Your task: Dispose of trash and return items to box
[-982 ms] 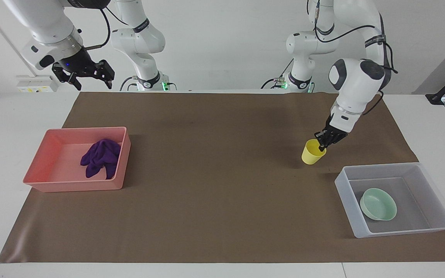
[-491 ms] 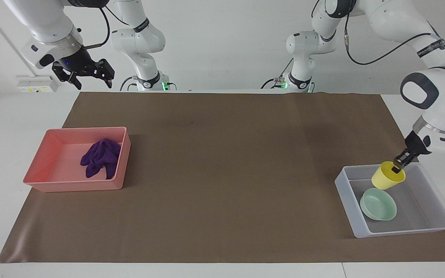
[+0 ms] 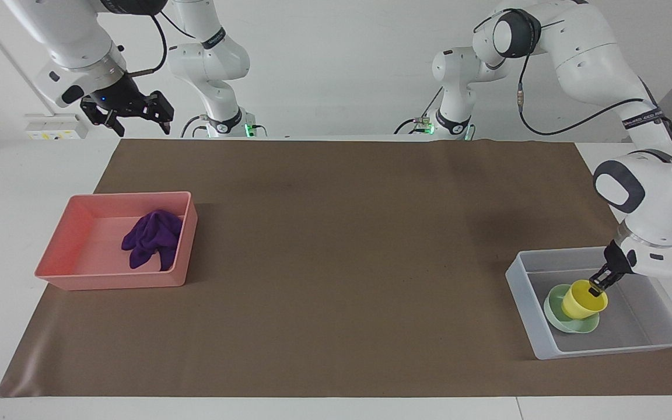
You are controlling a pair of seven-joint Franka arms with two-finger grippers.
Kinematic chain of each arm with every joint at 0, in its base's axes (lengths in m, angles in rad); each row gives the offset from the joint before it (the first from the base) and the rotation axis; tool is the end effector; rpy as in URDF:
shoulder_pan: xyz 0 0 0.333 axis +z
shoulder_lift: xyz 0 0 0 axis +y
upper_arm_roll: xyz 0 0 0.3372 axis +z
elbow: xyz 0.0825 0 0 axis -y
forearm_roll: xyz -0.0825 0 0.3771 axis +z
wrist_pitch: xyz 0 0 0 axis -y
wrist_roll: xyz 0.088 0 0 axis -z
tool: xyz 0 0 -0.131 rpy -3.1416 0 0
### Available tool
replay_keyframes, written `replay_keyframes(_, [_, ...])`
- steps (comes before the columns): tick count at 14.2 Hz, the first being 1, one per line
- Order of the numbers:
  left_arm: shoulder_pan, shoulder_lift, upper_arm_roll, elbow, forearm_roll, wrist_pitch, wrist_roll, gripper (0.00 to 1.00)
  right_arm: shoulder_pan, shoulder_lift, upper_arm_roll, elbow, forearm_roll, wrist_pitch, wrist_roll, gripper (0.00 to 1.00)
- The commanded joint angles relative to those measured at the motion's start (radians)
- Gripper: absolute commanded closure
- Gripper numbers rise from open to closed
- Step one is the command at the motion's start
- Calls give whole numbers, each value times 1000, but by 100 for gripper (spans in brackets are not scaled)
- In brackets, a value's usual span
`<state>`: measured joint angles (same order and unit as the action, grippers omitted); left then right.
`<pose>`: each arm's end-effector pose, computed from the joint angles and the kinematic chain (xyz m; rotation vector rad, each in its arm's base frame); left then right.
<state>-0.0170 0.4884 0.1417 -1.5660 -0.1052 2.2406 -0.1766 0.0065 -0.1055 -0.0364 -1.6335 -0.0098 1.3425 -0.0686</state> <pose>0.7107 0.0690 0.3801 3.0549 0.5181 0.2969 0.4818 -0.0169 0.6306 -3.1243 -0.0593 0.2909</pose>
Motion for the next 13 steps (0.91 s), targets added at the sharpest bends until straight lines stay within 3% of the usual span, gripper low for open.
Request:
replay_keyframes(1, [-11, -34, 6, -32, -4, -9, 48, 2, 4, -17, -8, -23, 8, 9, -5, 0])
replay_keyframes(3, [-17, -86, -13, -38, -4, -24, 37, 0, 4, -17, -8, -23, 8, 9, -5, 0])
replay_keyframes(6, [-18, -258, -45, -107, 15, -194, 65, 0, 4, -17, -8, -23, 8, 9, -5, 0])
replay_keyframes(10, [-3, -482, -148, -229, 139, -383, 118, 0, 3, -17, -8, -23, 8, 9, -5, 0])
replay_keyframes(12, [-1, -525, -160, -165, 139, -508, 227, 0, 4, -17, -8, -23, 8, 9, -5, 0])
replay_keyframes(13, [5, -515, -171, -76, 134, -607, 233, 0, 4, -17, -8, -23, 8, 9, -5, 0])
